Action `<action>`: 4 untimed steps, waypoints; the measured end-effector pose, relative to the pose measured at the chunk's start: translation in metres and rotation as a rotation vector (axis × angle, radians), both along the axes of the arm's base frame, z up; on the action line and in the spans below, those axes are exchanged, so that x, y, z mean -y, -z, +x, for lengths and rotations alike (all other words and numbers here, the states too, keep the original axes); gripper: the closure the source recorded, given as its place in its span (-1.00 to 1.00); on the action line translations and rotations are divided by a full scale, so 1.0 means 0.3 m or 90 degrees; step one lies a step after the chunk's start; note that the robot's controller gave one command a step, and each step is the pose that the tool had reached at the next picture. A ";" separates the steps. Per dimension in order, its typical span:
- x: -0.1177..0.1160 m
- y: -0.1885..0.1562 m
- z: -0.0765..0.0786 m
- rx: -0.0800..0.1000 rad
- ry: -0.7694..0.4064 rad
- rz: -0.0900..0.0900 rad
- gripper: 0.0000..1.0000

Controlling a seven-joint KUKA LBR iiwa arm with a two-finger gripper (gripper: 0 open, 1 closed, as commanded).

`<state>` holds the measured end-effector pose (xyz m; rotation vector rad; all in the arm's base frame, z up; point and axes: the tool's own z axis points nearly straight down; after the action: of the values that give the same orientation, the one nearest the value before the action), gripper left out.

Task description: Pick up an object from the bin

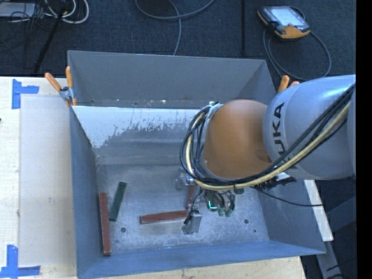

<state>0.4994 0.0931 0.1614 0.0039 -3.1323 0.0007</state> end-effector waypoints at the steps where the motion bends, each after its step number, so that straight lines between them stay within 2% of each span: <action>1: 0.001 -0.011 0.006 0.005 0.002 0.000 -1.00; 2: -0.022 0.122 0.072 0.009 -0.041 0.001 -1.00; 3: -0.062 0.236 0.059 0.004 -0.150 0.001 -1.00; 4: -0.164 0.243 0.065 0.006 -0.244 0.002 1.00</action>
Offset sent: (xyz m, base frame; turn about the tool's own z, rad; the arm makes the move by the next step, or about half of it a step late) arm 0.0399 0.0139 -0.0885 -0.1419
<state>0.5188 0.1423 0.0885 0.6010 -3.0836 -0.0012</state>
